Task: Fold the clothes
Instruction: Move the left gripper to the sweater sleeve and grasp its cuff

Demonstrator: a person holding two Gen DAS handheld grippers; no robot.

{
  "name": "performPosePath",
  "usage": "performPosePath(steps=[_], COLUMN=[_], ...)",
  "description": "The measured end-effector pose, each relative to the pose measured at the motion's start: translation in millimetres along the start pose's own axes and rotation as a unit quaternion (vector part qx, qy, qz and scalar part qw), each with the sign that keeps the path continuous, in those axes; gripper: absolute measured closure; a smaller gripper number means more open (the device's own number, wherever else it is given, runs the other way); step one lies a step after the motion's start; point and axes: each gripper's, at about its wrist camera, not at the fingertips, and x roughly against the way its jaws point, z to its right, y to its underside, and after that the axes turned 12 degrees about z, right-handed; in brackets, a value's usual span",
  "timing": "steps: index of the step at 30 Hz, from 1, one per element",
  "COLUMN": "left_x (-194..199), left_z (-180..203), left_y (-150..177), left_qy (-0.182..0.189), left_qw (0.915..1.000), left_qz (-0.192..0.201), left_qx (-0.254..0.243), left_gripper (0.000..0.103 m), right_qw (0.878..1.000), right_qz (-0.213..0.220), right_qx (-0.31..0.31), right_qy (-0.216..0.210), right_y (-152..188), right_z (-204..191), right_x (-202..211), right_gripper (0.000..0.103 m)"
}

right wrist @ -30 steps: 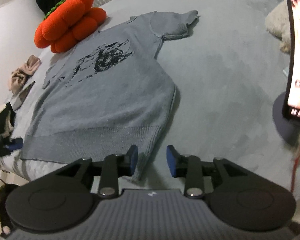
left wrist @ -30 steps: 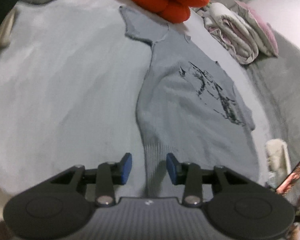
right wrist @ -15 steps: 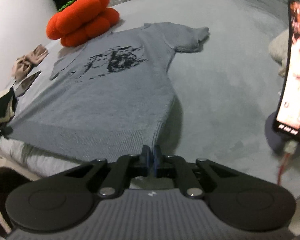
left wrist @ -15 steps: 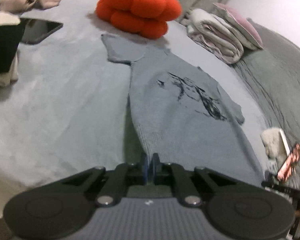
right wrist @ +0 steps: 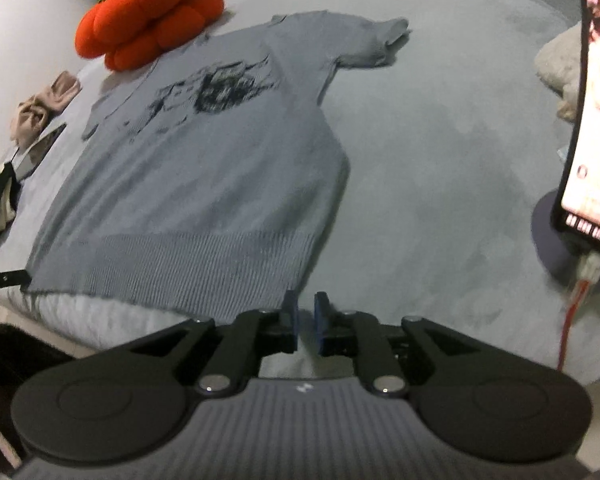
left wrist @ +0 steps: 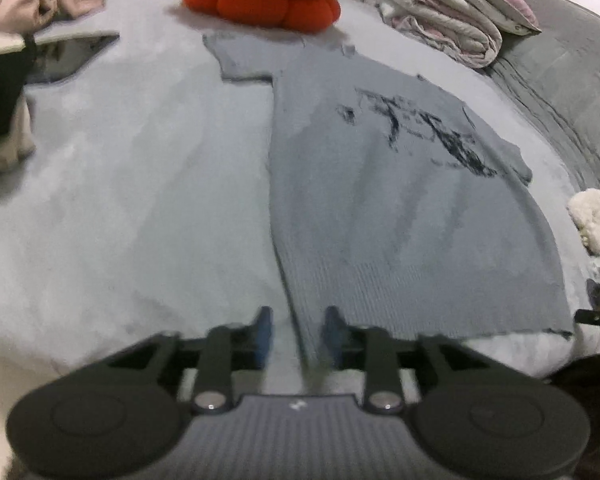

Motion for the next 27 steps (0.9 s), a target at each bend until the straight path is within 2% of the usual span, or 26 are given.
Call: performPosePath(steps=[1,2,3,8,13,21,27], left_x=[0.5,1.0,-0.5,-14.9,-37.1,-76.1,-118.4], left_z=[3.1,6.3,12.1,54.2,120.3,233.3,296.6], left_y=[-4.9,-9.0,-14.1,-40.9,-61.8,-79.1,-87.9], left_qy=[-0.002,-0.001,0.005,0.038,0.08,0.148,0.175], left_qw=[1.0,0.9999,0.9998,0.9982,0.9936,0.9788,0.967], left_qz=[0.006,0.01,0.013,0.024,0.034,0.03,0.018], left_qx=[-0.005,-0.008,-0.011,-0.04,-0.073,-0.139,-0.185], left_gripper=[0.065,0.065,0.065,0.063,0.063,0.063,0.063], right_qw=[1.0,1.0,1.0,0.998,0.996,0.993,0.992], right_qz=[0.006,0.013,0.02,0.045,0.071,0.092,0.087], right_qx=[-0.005,-0.01,-0.016,-0.053,-0.057,-0.069,-0.092], right_qy=[0.001,0.002,0.003,-0.002,0.0,-0.007,-0.025], right_y=[-3.4,-6.7,-8.8,-17.0,-21.3,-13.7,-8.9], right_z=[1.8,3.7,6.0,12.9,9.2,17.2,27.0], right_x=[-0.5,-1.1,-2.1,-11.7,-16.8,-19.7,-24.2], right_gripper=[0.081,0.071,0.067,0.067,0.067,0.067,0.067])
